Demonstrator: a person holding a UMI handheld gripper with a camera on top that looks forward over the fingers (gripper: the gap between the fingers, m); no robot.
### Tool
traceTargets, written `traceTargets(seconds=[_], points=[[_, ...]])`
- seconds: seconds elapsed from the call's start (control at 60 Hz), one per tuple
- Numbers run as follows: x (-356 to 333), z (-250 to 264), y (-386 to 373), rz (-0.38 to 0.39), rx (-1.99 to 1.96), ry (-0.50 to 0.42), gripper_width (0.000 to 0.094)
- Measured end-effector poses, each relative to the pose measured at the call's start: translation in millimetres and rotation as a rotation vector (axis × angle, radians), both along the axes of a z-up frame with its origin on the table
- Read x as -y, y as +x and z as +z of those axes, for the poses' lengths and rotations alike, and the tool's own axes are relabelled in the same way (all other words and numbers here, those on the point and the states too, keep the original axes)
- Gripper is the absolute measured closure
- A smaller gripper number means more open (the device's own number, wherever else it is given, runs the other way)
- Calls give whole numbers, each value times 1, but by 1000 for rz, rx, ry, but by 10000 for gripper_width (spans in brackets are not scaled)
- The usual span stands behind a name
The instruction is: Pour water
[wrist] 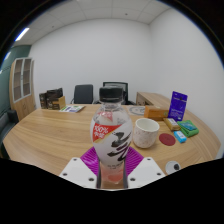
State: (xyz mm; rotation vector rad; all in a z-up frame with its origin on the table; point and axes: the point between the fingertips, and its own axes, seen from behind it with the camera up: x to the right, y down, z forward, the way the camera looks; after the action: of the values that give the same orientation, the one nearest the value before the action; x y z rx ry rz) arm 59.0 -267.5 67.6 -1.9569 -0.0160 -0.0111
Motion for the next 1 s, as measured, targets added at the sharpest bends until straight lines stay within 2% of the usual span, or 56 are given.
traceTargets(seconds=[0.217, 0.383, 0.517, 0.767, 0.933, 1.0], points=[[-26, 81, -49, 24, -263, 30, 641], [-63, 169, -83, 28, -776, 106, 642], [-93, 203, -70, 2, -1258, 122, 644], [-130, 161, -23, -130, -1943, 62, 644], [-142, 119, -12, -200, -2115, -5, 643], [-143, 113, -10, -195, -2112, -19, 643]])
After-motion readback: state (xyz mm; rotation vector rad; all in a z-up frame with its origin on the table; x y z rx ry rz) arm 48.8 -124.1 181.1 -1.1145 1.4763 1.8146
